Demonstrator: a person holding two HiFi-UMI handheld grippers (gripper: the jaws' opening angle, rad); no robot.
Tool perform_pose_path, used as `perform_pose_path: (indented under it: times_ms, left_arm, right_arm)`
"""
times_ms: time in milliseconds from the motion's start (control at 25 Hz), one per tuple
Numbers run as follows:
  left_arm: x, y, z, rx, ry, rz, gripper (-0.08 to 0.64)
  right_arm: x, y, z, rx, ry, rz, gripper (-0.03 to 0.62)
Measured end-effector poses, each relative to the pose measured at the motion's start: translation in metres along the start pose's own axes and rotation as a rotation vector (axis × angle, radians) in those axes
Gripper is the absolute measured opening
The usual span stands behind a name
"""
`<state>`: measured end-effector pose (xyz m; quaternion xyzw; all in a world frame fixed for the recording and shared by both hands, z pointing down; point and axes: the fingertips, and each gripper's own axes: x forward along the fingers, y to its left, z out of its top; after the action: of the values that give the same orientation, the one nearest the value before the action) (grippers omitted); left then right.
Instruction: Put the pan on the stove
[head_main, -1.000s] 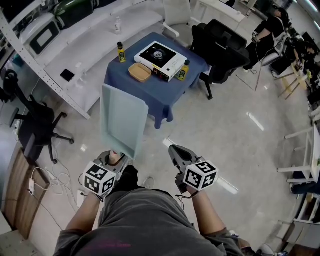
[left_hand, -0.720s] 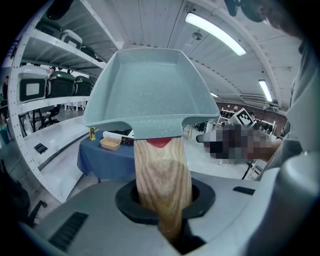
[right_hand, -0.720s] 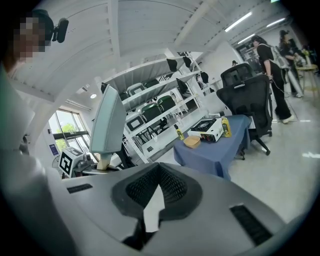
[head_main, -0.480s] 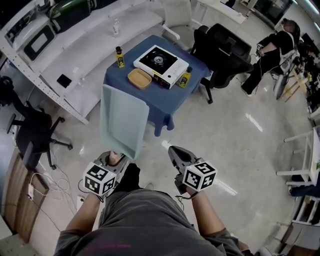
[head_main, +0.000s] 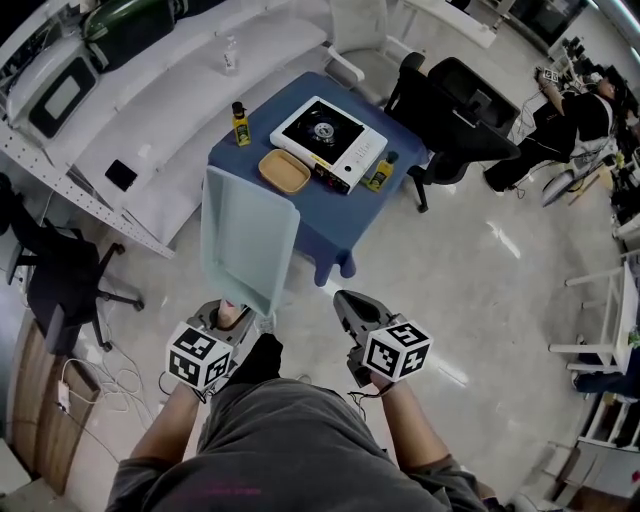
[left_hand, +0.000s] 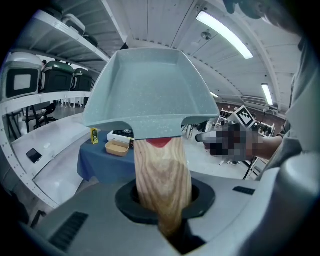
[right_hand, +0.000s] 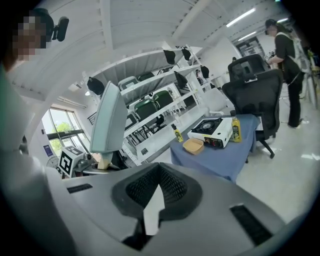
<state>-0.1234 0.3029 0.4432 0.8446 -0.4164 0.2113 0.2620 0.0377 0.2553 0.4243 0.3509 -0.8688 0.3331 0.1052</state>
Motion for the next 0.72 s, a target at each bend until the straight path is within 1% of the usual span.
perform_pose_path:
  times_ms: [280, 480, 720]
  left_arm:
    - [0.013, 0.056, 0.027, 0.000, 0.006, -0.024, 0.057]
    - [0.022, 0.096, 0.046, 0.013, 0.013, -0.037, 0.057]
    - [0.034, 0.138, 0.067, 0.024, 0.024, -0.062, 0.057]
  right_arm:
    - [0.053, 0.001, 0.032, 0.000, 0.013, -0.019, 0.003]
    - [0.089, -0.002, 0.053, 0.001, 0.023, -0.037, 0.003]
    - [0.124, -0.004, 0.082, 0.010, 0.009, -0.064, 0.003]
